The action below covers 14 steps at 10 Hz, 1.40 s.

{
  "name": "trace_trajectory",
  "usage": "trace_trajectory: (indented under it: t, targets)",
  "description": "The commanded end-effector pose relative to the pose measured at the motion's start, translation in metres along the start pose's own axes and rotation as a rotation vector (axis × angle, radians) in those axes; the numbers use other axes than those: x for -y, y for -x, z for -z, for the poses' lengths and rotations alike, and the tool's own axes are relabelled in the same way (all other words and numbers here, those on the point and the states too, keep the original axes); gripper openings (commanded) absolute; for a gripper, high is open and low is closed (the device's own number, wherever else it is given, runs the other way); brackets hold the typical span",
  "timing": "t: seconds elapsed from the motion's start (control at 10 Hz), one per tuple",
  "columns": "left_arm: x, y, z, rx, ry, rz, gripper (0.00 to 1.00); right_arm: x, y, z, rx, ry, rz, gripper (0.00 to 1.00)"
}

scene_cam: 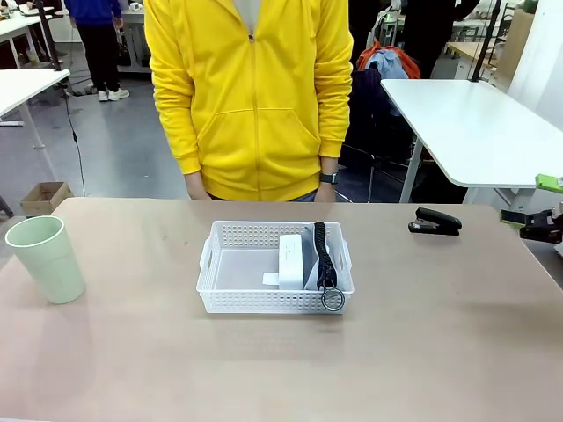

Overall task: Efficiently arrange items inside the basket to fit them all.
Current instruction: Pick up the Stapler and place it inside the Organizing basket.

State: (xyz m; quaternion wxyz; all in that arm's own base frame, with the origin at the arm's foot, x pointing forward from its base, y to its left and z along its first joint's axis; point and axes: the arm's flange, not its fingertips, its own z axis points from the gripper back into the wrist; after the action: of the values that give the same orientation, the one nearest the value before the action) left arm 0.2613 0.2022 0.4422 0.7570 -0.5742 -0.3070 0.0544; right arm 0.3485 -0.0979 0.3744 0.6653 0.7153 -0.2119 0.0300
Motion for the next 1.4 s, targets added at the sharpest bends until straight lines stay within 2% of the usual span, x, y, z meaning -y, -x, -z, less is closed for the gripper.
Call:
trace_trajectory:
  t: [0.0,1.0,1.1,1.3]
  targets:
    - [0.001,0.000,0.001,0.015,0.022,0.021,1.00,-0.001,0.005,0.001,-0.005,-0.002,0.027,1.00]
    - [0.001,0.000,0.001,0.015,0.022,0.021,1.00,0.003,0.002,0.002,-0.003,0.001,0.010,1.00]
    - [0.001,0.000,0.001,0.015,0.022,0.021,1.00,-0.007,-0.002,0.019,-0.047,0.154,-0.020,1.00]
    - [0.001,0.000,0.001,0.015,0.022,0.021,1.00,-0.041,-0.037,0.053,-0.193,0.487,-0.008,1.00]
